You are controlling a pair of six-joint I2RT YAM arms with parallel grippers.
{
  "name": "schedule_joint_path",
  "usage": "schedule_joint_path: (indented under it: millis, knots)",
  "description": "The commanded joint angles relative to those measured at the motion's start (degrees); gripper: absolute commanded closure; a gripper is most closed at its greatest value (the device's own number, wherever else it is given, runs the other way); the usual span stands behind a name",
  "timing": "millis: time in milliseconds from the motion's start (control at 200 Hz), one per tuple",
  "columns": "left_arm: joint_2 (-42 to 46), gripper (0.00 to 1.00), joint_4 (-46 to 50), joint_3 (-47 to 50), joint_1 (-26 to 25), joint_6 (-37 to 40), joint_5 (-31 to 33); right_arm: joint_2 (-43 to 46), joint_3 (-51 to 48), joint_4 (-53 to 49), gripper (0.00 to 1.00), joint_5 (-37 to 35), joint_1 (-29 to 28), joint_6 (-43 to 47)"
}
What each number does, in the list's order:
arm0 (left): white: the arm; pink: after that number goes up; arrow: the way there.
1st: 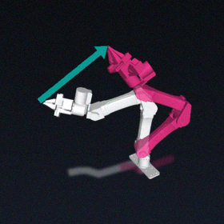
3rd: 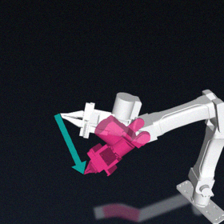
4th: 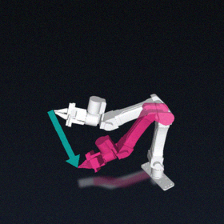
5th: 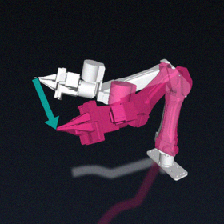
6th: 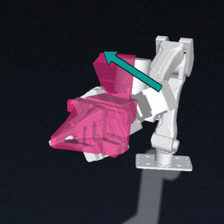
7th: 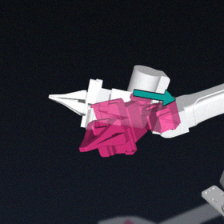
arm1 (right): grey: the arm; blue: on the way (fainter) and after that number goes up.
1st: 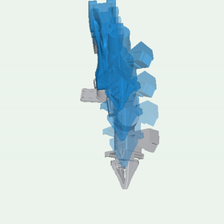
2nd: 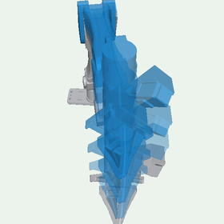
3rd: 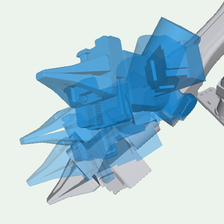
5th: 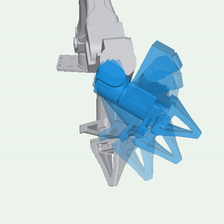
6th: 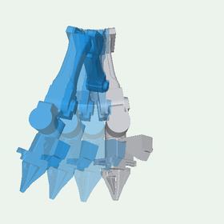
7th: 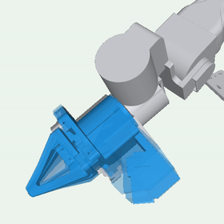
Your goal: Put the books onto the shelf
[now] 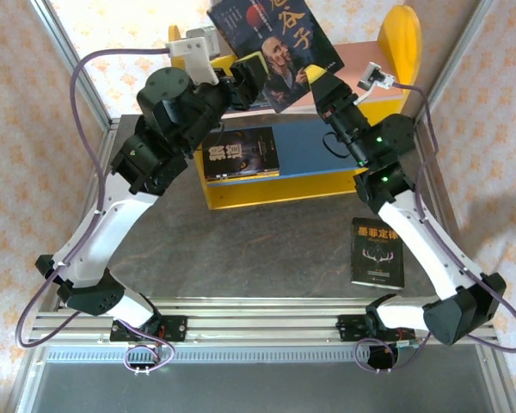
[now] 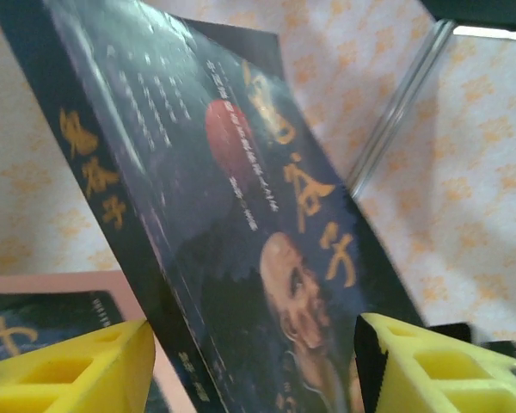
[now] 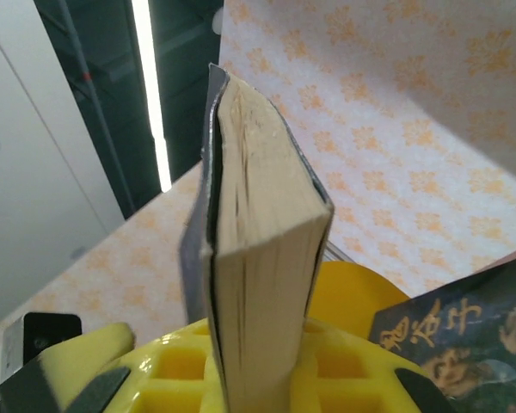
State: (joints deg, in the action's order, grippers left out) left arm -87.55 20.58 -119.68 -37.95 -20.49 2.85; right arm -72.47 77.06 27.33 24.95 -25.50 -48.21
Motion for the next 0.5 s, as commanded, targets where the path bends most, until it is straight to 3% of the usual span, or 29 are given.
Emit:
schedule_joint_path:
  millis: [0, 150, 330, 496]
  knots:
    - [-0.88, 0.39, 11.40, -6.83, 4.79, -0.71, -2.71, 3.28, 4.70, -6.65, 0.98, 3.55, 2.67, 5.85]
    - [-2.53, 0.39, 19.25, -10.19, 9.49, -0.47, -6.06, 2.83, 10.16, -18.11, 0.98, 9.10, 6.89, 8.70]
    - [-2.40, 0.39, 22.03, -11.19, 9.92, 2.86, -8.16, -0.26, 17.75, -31.10, 0.98, 13.20, 7.90, 13.63]
    - [-4.59, 0.39, 25.10, -15.16, 9.89, 5.00, -9.97, -4.06, 21.82, -34.63, 0.98, 17.24, 8.20, 11.81]
